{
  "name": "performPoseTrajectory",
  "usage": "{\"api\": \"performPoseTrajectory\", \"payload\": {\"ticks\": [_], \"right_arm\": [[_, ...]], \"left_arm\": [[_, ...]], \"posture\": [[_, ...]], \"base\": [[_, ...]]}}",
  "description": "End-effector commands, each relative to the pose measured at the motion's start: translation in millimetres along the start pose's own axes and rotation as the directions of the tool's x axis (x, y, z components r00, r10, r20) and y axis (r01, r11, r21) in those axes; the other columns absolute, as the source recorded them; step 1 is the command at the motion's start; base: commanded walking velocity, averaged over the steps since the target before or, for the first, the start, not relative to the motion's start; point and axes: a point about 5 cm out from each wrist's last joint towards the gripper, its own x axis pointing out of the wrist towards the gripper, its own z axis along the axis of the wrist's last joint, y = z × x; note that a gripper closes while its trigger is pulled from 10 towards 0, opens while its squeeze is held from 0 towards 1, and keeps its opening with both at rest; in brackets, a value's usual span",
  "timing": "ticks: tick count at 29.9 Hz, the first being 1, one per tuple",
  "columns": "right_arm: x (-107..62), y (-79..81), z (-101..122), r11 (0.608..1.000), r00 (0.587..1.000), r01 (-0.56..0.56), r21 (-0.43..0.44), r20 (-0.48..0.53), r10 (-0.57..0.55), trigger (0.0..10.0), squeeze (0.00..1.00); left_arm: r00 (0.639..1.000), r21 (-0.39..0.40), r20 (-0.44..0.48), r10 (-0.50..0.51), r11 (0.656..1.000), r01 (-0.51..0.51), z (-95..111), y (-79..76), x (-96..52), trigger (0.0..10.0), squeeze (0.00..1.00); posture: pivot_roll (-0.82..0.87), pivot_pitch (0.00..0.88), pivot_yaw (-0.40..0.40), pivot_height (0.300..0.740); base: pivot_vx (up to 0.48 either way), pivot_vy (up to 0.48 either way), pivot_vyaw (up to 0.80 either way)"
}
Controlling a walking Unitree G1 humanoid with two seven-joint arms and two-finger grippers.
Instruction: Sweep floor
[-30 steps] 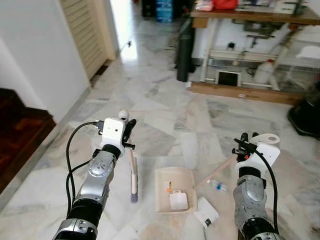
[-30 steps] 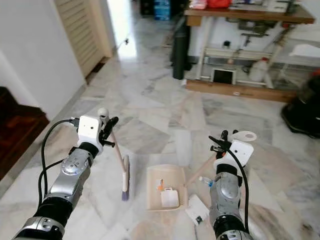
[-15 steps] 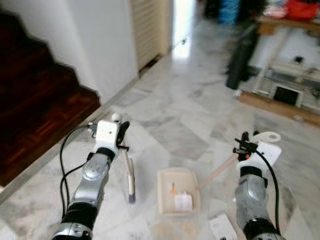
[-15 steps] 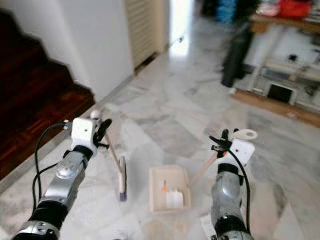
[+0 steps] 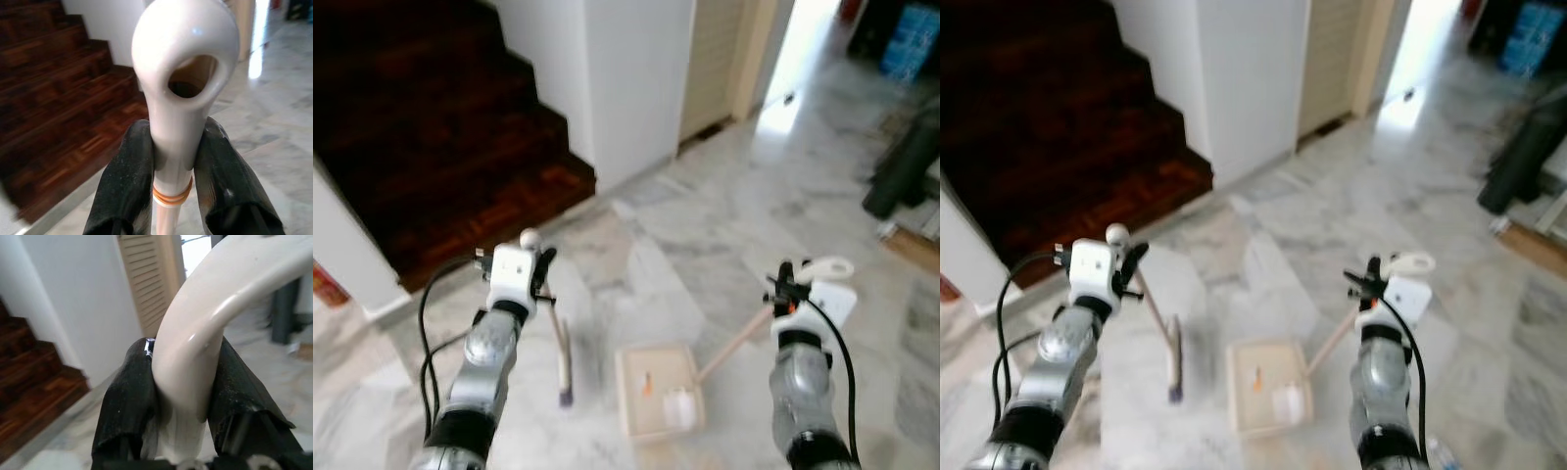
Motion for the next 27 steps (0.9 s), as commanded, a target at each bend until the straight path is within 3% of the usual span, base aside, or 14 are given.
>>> {"api": "performPoseTrajectory", "payload": {"ticks": [1,21,27], "right_arm": [[4.8,-0.3,9.4,1.000,0.999,0.004,0.015,0.042,-0.005,10.0,0.00],[0.1,-2.7,6.6,1.000,1.000,-0.006,0.023,0.026,0.005,10.0,0.00],[0.8,-3.2,5.1,0.998,1.000,0.006,0.059,0.007,-0.006,10.0,0.00]], "left_arm": [[0.999,0.015,0.048,-0.007,1.000,0.006,11.1,-2.2,3.7,10.0,0.00],[0.999,-0.012,0.036,-0.010,1.000,0.010,7.9,-8.8,-4.4,10.0,0.00],[0.999,-0.019,0.032,-0.006,1.000,0.006,7.9,-8.9,-4.7,10.0,0.00]], "posture": [[-0.03,0.000,0.006,0.740],[-0.02,0.000,0.000,0.740],[-0.02,0.000,0.000,0.740]], "base": [[0.000,0.000,0.77],[0.000,0.000,0.77],[0.000,0.048,0.00]]}}
